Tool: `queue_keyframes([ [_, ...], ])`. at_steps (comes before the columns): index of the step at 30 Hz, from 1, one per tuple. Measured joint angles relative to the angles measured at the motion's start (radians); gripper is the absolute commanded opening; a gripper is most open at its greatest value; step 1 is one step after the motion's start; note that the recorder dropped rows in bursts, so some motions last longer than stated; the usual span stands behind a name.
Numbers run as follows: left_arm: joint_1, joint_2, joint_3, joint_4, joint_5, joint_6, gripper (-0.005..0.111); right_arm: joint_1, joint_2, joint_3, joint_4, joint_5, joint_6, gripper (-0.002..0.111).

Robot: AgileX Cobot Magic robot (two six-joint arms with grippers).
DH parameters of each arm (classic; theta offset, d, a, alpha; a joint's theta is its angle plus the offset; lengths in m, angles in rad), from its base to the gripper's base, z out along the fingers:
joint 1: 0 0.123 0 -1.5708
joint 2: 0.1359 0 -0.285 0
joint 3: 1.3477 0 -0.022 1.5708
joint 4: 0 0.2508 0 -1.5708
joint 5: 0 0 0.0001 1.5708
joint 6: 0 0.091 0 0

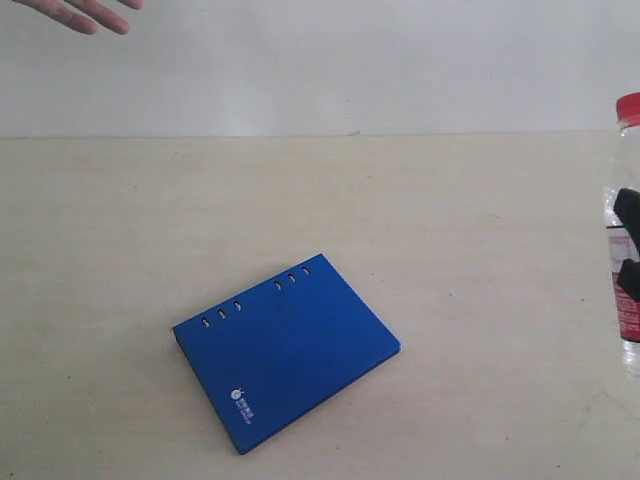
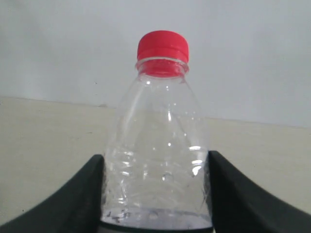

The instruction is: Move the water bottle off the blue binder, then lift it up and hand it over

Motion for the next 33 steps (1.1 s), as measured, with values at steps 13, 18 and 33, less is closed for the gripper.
queue_keyframes([
  [13,0.0,0.0,0.0,0.0,0.0,0.0,0.004,0.0,0.48,-0.186,0.002,-0.162,-0.085,0.0],
  [18,0.0,0.0,0.0,0.0,0.0,0.0,0.004,0.0,0.547,-0.301,-0.007,-0.166,-0.058,0.0],
  [33,0.0,0.0,0.0,0.0,0.0,0.0,0.004,0.0,0.59,-0.421,-0.164,-0.054,0.066,0.024],
])
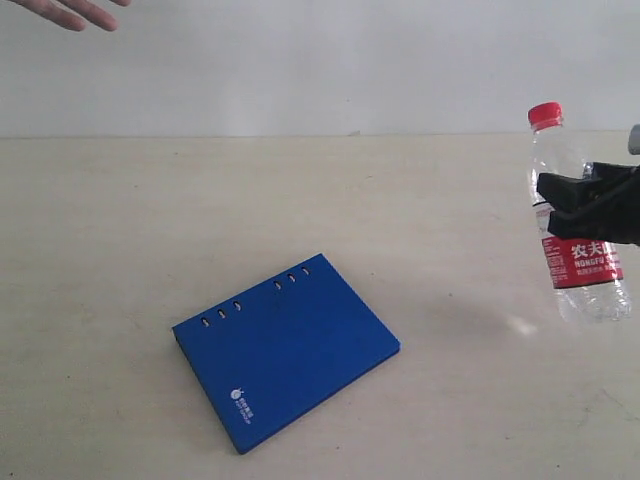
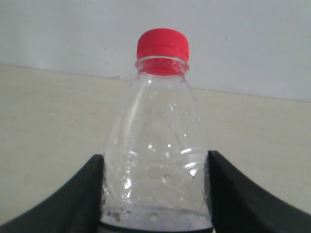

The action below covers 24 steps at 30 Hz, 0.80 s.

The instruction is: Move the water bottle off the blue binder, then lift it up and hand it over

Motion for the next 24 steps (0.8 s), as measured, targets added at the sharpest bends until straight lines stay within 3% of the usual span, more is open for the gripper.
queue_keyframes([
  [6,0.0,0.0,0.0,0.0,0.0,0.0,0.004,0.0,0.0,-0.001,-0.021,0.118,0.007,0.024],
  [15,0.0,0.0,0.0,0.0,0.0,0.0,0.004,0.0,0.0,-0.006,-0.03,0.147,0.009,0.024],
  [22,0.0,0.0,0.0,0.0,0.0,0.0,0.004,0.0,0.0,-0.006,-0.13,0.26,0.009,0.025],
  [24,0.0,0.0,0.0,0.0,0.0,0.0,0.004,0.0,0.0,-0.006,-0.136,0.265,0.009,0.03],
])
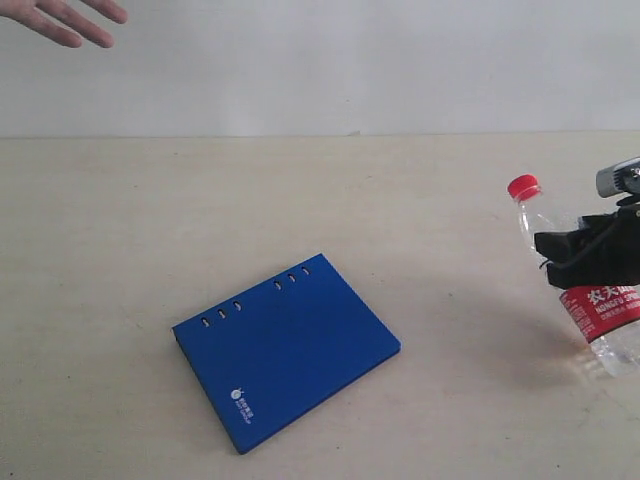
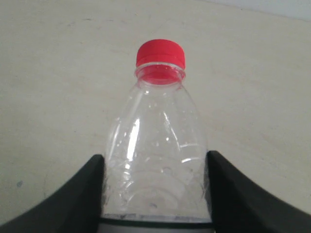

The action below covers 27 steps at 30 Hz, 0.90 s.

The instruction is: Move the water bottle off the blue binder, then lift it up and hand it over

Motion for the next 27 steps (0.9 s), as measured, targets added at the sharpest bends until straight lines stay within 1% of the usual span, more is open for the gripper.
queue_keyframes([
  [1,0.0,0.0,0.0,0.0,0.0,0.0,0.004,0.0,0.0,0.0,0.0,0.0,0.0,0.032],
  [3,0.0,0.0,0.0,0.0,0.0,0.0,0.004,0.0,0.0,0.0,-0.002,0.0,0.0,0.042],
  [4,0.0,0.0,0.0,0.0,0.0,0.0,0.004,0.0,0.0,0.0,-0.002,0.0,0.0,0.043],
  [16,0.0,0.0,0.0,0.0,0.0,0.0,0.004,0.0,0.0,0.0,-0.011,0.007,-0.002,0.044],
  [18,0.0,0.0,0.0,0.0,0.0,0.0,0.004,0.0,0.0,0.0,-0.011,0.016,-0.002,0.047],
  [22,0.0,0.0,0.0,0.0,0.0,0.0,0.004,0.0,0.0,0.0,-0.018,0.072,-0.002,0.059],
  [27,0.0,0.0,0.0,0.0,0.0,0.0,0.004,0.0,0.0,0.0,-0.029,0.174,-0.002,0.058],
])
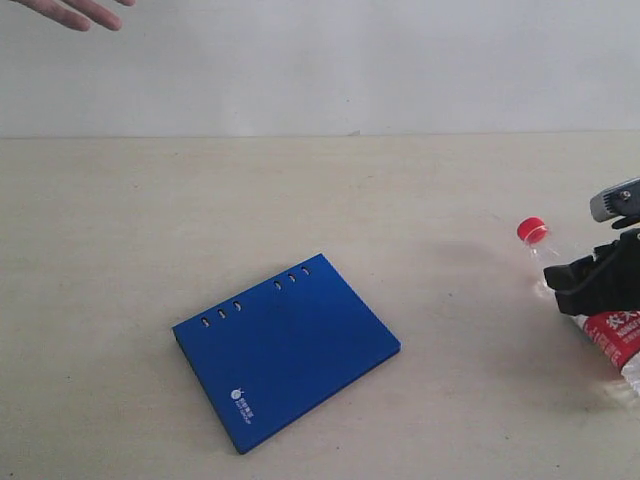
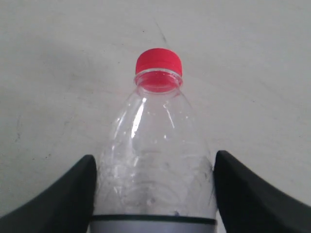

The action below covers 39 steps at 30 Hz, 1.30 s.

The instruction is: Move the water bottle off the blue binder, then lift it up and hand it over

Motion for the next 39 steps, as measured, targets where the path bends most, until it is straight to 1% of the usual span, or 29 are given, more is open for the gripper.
queue_keyframes([
  [6,0.0,0.0,0.0,0.0,0.0,0.0,0.004,0.0,0.0,0.0,-0.005,0.004,-0.002,0.058],
  [14,0.0,0.0,0.0,0.0,0.0,0.0,0.004,0.0,-0.002,-0.004,-0.065,0.049,-0.004,0.058],
  [15,0.0,0.0,0.0,0.0,0.0,0.0,0.004,0.0,-0.002,-0.006,-0.079,0.053,-0.004,0.06],
  [18,0.0,0.0,0.0,0.0,0.0,0.0,0.004,0.0,-0.006,-0.011,-0.122,0.078,-0.004,0.071],
  [21,0.0,0.0,0.0,0.0,0.0,0.0,0.004,0.0,-0.015,-0.006,-0.148,0.154,-0.006,0.079],
  [23,0.0,0.0,0.0,0.0,0.0,0.0,0.004,0.0,-0.034,-0.002,-0.15,0.163,-0.008,0.079],
  [29,0.0,0.0,0.0,0.0,0.0,0.0,0.004,0.0,-0.092,-0.002,-0.154,0.089,-0.008,0.079],
  [33,0.0,0.0,0.0,0.0,0.0,0.0,0.004,0.0,-0.112,-0.004,-0.156,0.075,-0.008,0.079],
  [39,0.0,0.0,0.0,0.0,0.0,0.0,0.004,0.0,-0.092,-0.099,-0.162,0.103,0.021,0.079],
])
